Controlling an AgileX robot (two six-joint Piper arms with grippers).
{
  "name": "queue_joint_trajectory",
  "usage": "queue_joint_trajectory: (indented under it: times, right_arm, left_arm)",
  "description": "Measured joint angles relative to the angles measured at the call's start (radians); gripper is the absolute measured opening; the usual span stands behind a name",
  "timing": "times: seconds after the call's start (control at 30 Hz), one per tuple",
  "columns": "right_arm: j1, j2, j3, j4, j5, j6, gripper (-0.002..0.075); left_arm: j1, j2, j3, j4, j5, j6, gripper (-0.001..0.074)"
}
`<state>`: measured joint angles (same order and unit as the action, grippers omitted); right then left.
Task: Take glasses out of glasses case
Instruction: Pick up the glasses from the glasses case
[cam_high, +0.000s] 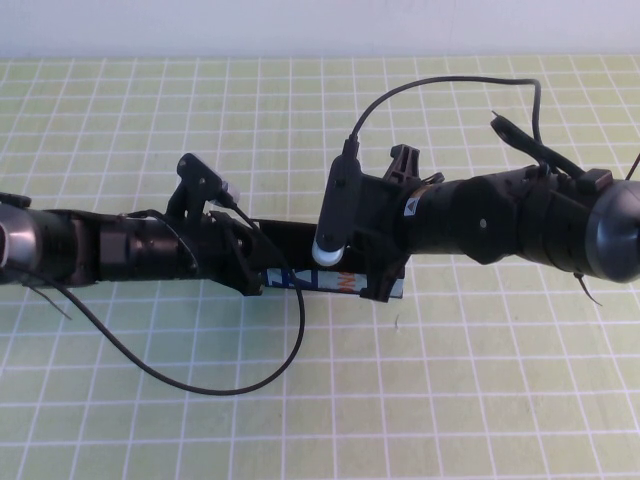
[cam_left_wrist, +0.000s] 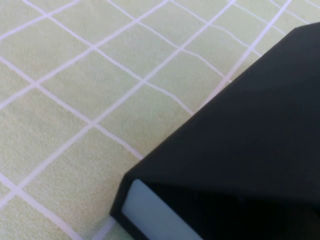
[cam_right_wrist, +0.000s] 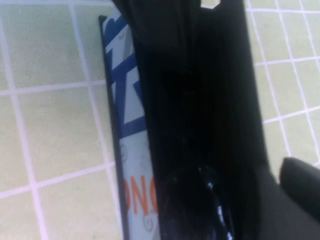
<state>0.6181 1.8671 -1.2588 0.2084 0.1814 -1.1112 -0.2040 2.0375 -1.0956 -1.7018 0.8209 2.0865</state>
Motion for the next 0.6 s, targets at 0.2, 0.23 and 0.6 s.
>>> queue_joint_trajectory:
  times: [0.2,0.23,0.6]
  right_arm:
    - [0.0,-0.002,0.0,0.062,-0.055,0.002,0.0305]
    - [0.0,-0.004,0.0,0.087,-0.057,0.002,0.0331]
    - [0.0,-0.13,0.0,0.523,0.268,0.039,0.0053]
  left_arm:
    - [0.0,0.0,0.0,0.0,0.0,0.004,-0.0004]
    - [0.0,0.0,0.0,0.0,0.0,0.004,-0.0004]
    - [0.0,0.0,0.0,0.0,0.004,-0.001,-0.0004]
